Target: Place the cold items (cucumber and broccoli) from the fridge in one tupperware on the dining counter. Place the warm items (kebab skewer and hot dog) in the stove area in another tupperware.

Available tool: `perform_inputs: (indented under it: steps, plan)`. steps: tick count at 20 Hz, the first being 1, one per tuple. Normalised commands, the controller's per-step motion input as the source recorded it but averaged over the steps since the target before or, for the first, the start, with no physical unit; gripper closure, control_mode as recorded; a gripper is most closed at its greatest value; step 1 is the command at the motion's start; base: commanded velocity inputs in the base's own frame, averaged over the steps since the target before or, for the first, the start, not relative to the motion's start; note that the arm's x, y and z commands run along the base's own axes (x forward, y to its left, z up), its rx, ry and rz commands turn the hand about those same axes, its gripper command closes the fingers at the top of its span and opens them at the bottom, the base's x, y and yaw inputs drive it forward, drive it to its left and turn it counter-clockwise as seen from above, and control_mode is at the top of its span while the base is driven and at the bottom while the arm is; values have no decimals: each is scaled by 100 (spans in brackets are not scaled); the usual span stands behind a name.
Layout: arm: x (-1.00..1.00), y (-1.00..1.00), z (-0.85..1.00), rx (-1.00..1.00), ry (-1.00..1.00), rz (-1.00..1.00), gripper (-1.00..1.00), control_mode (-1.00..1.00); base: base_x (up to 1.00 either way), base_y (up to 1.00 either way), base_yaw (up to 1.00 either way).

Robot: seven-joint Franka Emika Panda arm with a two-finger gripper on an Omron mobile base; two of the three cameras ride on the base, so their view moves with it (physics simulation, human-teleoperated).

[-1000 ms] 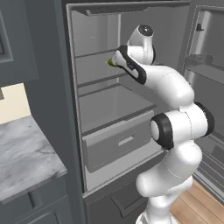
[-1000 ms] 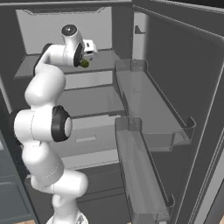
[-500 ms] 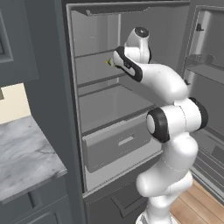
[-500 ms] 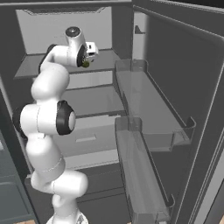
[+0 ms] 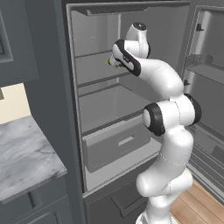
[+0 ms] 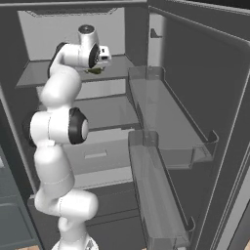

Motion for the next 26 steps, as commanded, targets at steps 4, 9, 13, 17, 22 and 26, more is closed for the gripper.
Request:
perform_inputs:
  steps: [4, 9, 13, 17, 22, 26]
  plan:
    - [-10, 2, -17, -1, -4, 0, 100, -100, 0, 0, 0]
    - [-34, 16, -26, -3, -38, -1, 100, -100, 0, 0, 0]
    - [-47, 18, -20, -2, -55, -13, 100, -100, 0, 0, 0]
    - [-65, 2, 3, 1, -23, -26, 100, -100, 0, 0, 0]
    - [-52, 0, 29, 0, -1, -21, 100, -100, 0, 0, 0]
    - [-61, -1, 47, 0, 0, -7, 100, -100, 0, 0, 0]
